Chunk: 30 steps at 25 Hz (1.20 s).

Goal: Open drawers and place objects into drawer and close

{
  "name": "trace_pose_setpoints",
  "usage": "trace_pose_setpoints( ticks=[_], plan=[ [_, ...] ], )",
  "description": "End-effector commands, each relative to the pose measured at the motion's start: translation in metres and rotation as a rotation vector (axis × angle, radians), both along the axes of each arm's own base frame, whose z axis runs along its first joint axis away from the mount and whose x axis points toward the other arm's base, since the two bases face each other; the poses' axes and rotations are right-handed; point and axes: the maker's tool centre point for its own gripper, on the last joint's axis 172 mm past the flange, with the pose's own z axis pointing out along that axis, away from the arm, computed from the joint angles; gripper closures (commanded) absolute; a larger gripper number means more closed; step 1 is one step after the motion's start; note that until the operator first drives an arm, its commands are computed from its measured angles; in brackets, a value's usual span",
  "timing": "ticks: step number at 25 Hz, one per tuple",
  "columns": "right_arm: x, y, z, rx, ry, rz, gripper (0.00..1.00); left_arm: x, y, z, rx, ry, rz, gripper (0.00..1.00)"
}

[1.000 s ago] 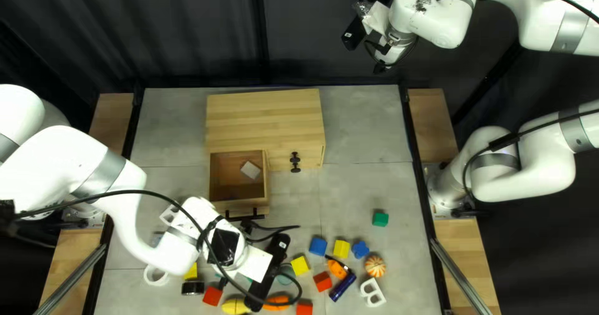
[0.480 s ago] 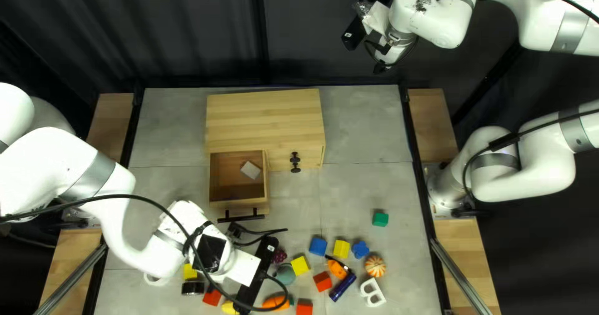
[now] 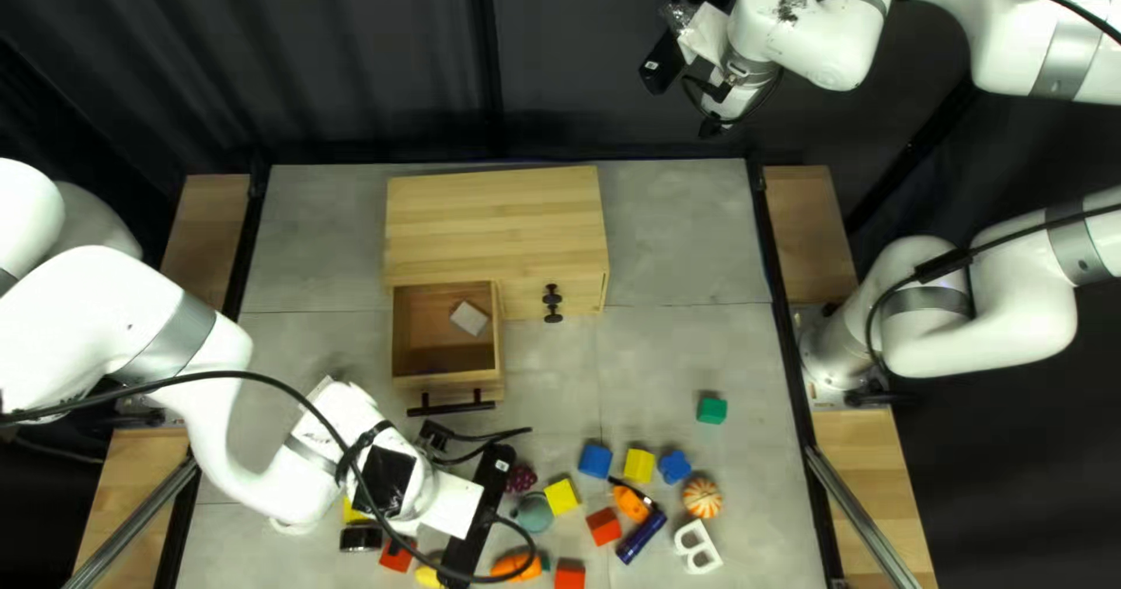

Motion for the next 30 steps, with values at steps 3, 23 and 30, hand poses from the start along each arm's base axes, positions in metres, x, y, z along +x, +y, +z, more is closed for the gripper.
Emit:
trace_pose_setpoints(
  ticks=[3,23,30],
  plan=[
    [0.000,0.000,0.000,0.000,0.000,0.000,0.00,-0.002,0.001,-0.003,0.004,-0.009,0.003,0.00],
    [0.000,0.000,0.000,0.000,0.000,0.000,0.00,-0.009,-0.002,-0.006,0.024,-0.021,-0.030,1.00],
    [0.000,0.000,0.000,0.000,0.000,0.000,0.00,-0.005,0.001,0.040,0.051,-0.054,-0.055,1.00]
  ],
)
